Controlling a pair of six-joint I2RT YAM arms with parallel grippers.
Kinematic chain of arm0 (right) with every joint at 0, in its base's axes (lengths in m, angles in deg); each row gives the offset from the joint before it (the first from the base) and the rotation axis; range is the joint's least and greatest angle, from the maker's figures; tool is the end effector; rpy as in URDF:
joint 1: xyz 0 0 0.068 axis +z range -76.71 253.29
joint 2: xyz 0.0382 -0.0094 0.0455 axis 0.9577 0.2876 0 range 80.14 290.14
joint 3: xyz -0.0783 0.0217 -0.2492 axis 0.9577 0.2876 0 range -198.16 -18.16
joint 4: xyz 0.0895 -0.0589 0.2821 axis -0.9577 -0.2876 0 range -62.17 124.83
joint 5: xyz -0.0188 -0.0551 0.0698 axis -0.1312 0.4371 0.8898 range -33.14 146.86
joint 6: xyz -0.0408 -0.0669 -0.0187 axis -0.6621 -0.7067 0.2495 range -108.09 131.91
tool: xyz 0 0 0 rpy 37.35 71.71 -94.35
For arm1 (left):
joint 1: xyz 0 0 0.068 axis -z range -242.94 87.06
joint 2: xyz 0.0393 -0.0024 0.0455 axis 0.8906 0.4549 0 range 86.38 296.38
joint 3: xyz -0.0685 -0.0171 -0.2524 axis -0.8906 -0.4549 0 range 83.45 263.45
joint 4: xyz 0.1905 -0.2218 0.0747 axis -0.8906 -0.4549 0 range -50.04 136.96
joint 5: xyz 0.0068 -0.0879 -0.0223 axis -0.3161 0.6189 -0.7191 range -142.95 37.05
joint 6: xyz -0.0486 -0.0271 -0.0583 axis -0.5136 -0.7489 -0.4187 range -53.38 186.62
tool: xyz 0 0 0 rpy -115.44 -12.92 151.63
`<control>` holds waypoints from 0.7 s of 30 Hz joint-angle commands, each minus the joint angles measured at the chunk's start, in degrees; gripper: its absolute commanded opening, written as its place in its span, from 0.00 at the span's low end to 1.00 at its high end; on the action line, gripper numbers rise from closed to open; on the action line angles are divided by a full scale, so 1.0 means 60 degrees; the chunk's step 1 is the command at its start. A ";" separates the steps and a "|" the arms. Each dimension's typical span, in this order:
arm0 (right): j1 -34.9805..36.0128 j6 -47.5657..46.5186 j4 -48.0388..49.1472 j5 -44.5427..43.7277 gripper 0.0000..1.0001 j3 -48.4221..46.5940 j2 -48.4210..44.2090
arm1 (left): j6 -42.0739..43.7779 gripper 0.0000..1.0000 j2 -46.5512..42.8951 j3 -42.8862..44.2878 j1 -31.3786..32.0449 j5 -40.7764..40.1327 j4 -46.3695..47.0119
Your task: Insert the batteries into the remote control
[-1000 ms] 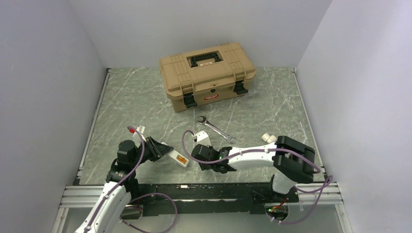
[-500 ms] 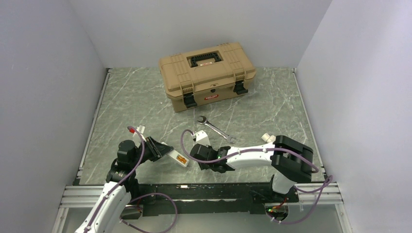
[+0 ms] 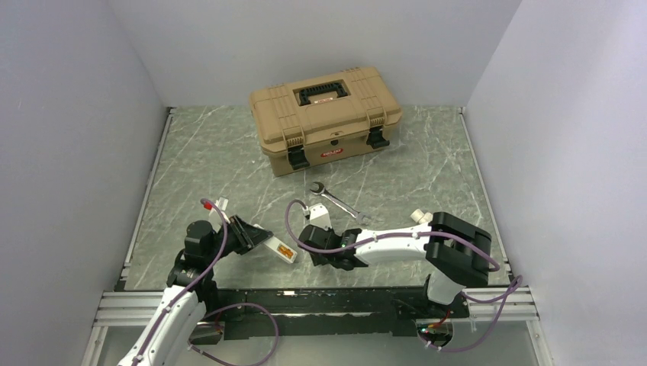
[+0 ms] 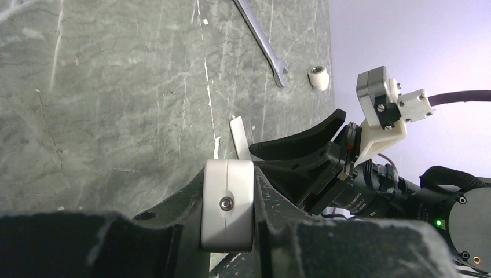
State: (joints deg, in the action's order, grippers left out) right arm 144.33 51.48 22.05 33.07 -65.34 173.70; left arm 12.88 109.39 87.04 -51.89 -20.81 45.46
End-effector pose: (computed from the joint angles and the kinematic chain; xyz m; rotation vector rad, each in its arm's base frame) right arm 0.1396 0.3201 0.0809 -0.5359 2.4356 0.2660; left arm 0.1918 -0.0753 0.1259 -0.3696 2.0695 -1.2621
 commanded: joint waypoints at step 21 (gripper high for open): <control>-0.0196 0.0559 -0.1517 0.0118 0.28 0.0205 0.0572 | -0.0123 0.02 0.0020 -0.0034 -0.0054 0.0155 0.0628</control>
State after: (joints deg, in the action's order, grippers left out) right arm 143.54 53.31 20.22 32.04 -66.11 174.18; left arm 12.88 109.41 86.89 -51.89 -20.81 45.64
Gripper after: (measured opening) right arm 0.301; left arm 0.279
